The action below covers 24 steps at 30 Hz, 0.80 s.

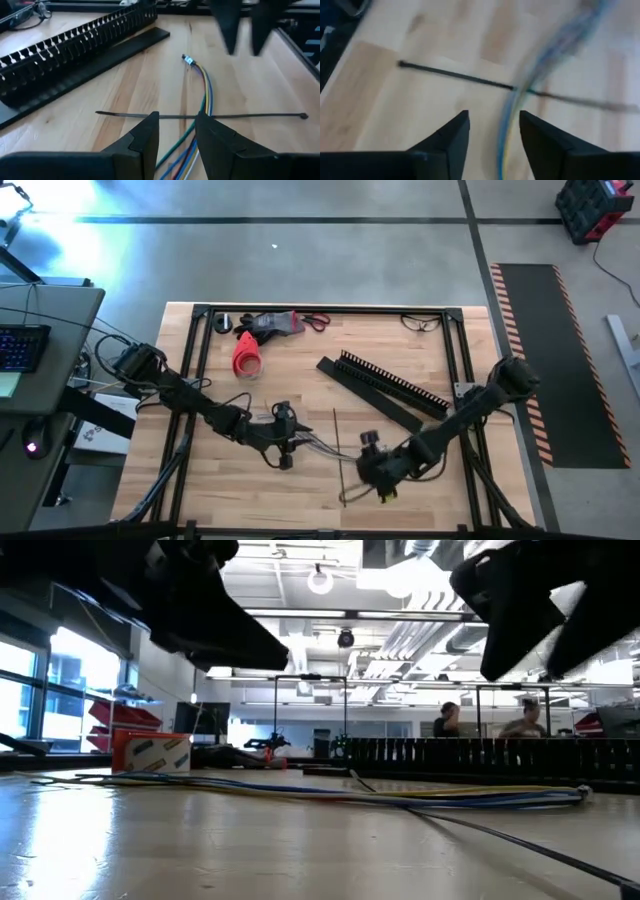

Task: Ziptie cables
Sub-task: Wrap the colored cables with the black zip tie

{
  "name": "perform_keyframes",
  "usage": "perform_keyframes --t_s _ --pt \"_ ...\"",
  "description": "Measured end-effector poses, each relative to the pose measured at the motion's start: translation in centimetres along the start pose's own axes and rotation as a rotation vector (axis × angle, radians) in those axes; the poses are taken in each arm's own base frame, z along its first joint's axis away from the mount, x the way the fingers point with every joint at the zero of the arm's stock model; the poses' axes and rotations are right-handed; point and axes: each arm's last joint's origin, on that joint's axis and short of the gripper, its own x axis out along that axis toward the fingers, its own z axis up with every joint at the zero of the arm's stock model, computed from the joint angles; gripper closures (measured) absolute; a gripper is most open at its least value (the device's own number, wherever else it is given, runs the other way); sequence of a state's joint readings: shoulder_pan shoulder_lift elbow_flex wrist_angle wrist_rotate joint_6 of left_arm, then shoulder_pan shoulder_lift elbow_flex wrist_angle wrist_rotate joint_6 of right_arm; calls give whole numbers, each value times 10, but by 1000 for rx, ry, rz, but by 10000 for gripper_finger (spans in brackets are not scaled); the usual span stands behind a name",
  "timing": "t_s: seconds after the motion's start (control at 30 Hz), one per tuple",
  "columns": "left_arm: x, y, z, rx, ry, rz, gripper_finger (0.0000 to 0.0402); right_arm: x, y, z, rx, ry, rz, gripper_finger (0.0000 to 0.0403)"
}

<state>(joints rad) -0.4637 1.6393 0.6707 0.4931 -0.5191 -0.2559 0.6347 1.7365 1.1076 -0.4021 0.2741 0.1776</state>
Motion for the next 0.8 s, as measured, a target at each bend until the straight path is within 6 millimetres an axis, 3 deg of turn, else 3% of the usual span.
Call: perform_keyframes --t_s 0.2,0.4,0.6,0.8 --pt "11 3 -12 -35 28 40 293 37 25 -1 -354 -77 29 218" --pt "26 2 -27 -89 25 46 293 67 28 -9 -707 -44 -52 219" --pt "36 1 -38 -104 8 45 293 76 9 -3 -796 -88 31 220" --pt "38 4 -36 -116 4 34 293 89 -9 3 -806 -201 193 221"
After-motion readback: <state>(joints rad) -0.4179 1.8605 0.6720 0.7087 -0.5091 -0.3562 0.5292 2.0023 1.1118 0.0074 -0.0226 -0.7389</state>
